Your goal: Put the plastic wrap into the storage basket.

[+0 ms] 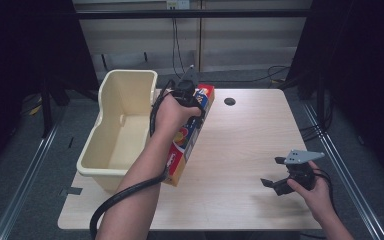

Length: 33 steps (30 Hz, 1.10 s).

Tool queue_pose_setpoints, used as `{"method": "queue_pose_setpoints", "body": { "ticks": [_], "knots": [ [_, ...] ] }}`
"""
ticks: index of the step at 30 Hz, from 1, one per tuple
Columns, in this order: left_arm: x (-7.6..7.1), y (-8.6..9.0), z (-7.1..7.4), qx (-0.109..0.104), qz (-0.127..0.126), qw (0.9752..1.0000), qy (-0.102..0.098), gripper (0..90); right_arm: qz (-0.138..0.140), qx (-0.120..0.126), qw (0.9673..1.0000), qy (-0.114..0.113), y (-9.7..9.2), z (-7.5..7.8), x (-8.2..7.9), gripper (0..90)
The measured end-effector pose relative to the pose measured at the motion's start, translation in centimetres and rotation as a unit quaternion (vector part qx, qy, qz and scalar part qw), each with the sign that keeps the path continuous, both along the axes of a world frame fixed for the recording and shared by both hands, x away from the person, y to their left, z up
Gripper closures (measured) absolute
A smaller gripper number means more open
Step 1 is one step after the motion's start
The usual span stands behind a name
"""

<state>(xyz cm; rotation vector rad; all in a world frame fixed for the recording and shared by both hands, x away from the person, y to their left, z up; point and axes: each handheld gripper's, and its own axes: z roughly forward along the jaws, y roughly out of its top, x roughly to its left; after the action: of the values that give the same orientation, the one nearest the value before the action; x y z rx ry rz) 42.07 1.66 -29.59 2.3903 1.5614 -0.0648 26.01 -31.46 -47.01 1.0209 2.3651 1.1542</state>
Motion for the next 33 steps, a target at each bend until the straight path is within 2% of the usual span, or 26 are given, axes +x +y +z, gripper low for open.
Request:
{"method": "queue_pose_setpoints", "body": {
  "ticks": [1,2,9,13,18,23,26,33],
  "knots": [
    [0.0,0.2,0.5,-0.003,-0.002,1.0,0.001,41.0,-0.001,0.0,1.0,-0.001,0.0,0.0,0.0,2.1],
    [-0.1,0.3,0.8,0.002,-0.001,1.0,0.001,41.0,-0.001,0.0,1.0,-0.001,0.0,0.0,0.0,2.1],
    [-0.3,1.2,2.2,-0.003,-0.001,1.0,0.005,41.1,0.0,0.002,1.0,0.0,0.0,0.0,0.0,2.1],
    [-0.5,1.7,3.0,-0.001,0.01,1.0,0.0,41.0,0.0,0.001,1.0,0.0,0.0,0.0,0.0,2.1],
    [-0.5,2.6,3.7,-0.001,0.016,0.9999,0.005,41.0,-0.002,0.001,1.0,-0.001,0.0,0.1,-0.1,2.1],
    [-0.5,3.2,4.1,0.005,0.018,0.9998,0.004,41.0,0.0,-0.001,1.0,0.001,0.0,0.1,-0.1,2.3],
    [-0.5,3.7,4.5,-0.001,0.023,0.9997,0.002,41.0,0.0,-0.001,1.0,0.0,0.0,0.1,-0.1,2.3],
    [-0.4,4.7,5.5,0.001,0.033,0.9995,-0.001,41.0,0.004,-0.003,1.0,0.0,0.0,0.1,-0.1,2.3]
  ]
}}
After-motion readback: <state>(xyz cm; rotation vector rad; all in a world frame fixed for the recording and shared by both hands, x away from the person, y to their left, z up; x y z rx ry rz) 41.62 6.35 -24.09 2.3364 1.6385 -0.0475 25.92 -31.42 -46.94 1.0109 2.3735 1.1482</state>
